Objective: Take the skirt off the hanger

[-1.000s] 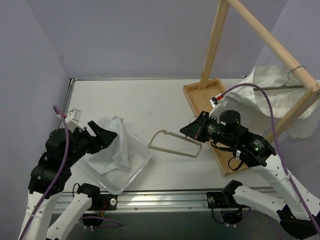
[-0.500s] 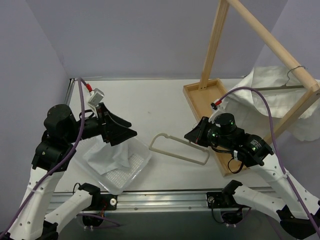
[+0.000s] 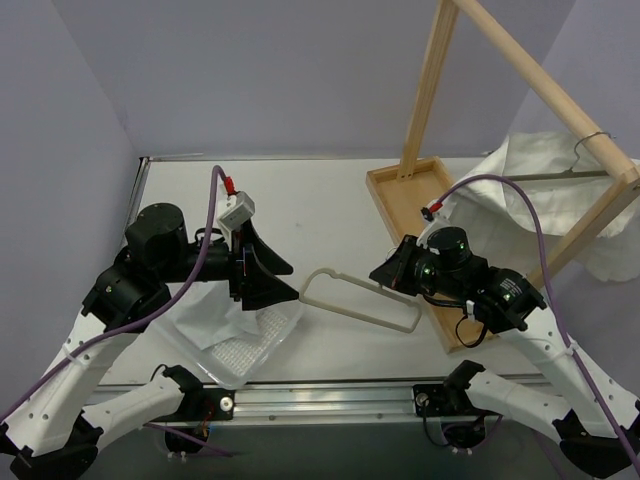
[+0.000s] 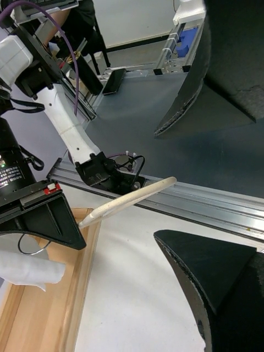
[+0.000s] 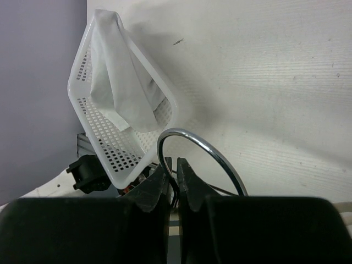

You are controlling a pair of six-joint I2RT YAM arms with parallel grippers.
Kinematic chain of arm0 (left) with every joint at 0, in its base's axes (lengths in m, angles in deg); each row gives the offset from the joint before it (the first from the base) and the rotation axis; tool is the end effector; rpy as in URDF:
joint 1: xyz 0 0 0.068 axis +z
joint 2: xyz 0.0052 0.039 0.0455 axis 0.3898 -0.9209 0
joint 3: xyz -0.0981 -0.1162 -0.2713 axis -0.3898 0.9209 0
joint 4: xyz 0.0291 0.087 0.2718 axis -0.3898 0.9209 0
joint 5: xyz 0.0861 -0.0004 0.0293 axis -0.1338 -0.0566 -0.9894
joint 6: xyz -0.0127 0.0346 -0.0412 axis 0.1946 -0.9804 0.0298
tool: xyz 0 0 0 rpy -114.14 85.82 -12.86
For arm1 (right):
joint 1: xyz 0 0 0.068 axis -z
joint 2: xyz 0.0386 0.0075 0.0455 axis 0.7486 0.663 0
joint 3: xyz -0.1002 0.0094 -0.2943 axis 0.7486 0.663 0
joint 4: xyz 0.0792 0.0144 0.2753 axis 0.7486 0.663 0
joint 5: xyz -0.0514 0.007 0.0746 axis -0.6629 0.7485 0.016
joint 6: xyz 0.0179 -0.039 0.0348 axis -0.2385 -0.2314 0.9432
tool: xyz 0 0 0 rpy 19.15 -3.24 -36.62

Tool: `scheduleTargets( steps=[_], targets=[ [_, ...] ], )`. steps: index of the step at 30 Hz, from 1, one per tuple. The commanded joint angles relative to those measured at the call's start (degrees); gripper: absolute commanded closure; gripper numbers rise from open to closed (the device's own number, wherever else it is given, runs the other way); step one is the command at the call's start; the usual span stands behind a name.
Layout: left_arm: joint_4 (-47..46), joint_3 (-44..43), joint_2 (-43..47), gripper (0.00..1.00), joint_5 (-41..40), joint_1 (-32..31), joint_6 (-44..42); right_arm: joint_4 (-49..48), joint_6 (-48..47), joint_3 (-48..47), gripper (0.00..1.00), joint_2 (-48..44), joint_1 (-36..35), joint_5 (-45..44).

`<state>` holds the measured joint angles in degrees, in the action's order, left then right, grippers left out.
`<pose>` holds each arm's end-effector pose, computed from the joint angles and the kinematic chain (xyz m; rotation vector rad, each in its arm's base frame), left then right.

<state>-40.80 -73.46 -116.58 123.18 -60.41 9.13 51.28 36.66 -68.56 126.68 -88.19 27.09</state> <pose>0.1163 -0.1228 0.4944 0.8800 1.7169 -1.3997 0.1413 0.1241 0.4196 0.0758 2.1038 1.1263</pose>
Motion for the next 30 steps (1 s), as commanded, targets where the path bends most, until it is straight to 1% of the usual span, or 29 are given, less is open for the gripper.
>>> scheduleTargets(
  steps=[1,8,18,20,21,22,24,25,26,27,28,29,30],
  targets=[
    [0.2,-2.4,-0.6,0.25,-3.1,-1.7,-2.2,0.5,0.3,-2.1,1.0,0.8,0.3,-0.7],
    [2.2,-3.2,-2.8,0.26,-7.2,-4.4,-3.2,0.2,0.3,-2.7,1.0,1.3,0.3,-0.5],
    [3.1,-4.1,-5.9,0.31,-12.1,-8.7,-2.9,-0.5,0.5,-2.3,1.0,1.4,0.3,-0.3],
    [3.8,-4.6,-6.6,0.37,-13.0,-9.4,-3.5,-0.6,0.6,-2.3,1.0,1.3,0.3,-0.2],
    [4.4,-4.8,-7.0,0.43,-13.5,-9.5,-3.7,-0.7,0.6,-2.3,1.0,1.5,0.3,-0.2],
    [4.7,-5.2,-7.1,0.63,-13.8,-9.7,-3.8,-0.7,0.6,-2.4,1.0,1.5,0.3,-0.1],
    [5.8,-5.3,-7.7,0.84,-14.7,-9.9,-3.7,-0.8,0.6,-2.3,1.0,1.5,0.3,-0.1],
    [6.0,-5.3,-7.8,0.97,-15.2,-10.2,-3.8,-1.0,0.6,-2.3,1.0,1.4,0.3,0.0],
    [6.1,-5.2,-7.8,0.98,-15.8,-10.2,-3.9,-1.2,0.6,-2.2,1.0,1.5,0.3,0.1],
    [6.2,-5.1,-7.4,0.98,-16.9,-10.5,-3.8,-1.3,0.6,-2.2,0.73,1.5,0.3,0.2],
    [6.1,-4.9,-7.2,0.98,-18.5,-10.7,-3.7,-1.3,0.5,-2.1,0.55,1.4,0.3,0.7],
    [6.0,-4.6,-7.0,0.98,-19.1,-10.7,-3.7,-1.7,0.4,-2.0,0.43,1.3,0.3,1.0],
    [5.9,-4.5,-6.6,0.98,-19.4,-10.8,-3.7,-1.9,0.4,-1.9,0.29,0.8,0.3,1.2]
  ],
)
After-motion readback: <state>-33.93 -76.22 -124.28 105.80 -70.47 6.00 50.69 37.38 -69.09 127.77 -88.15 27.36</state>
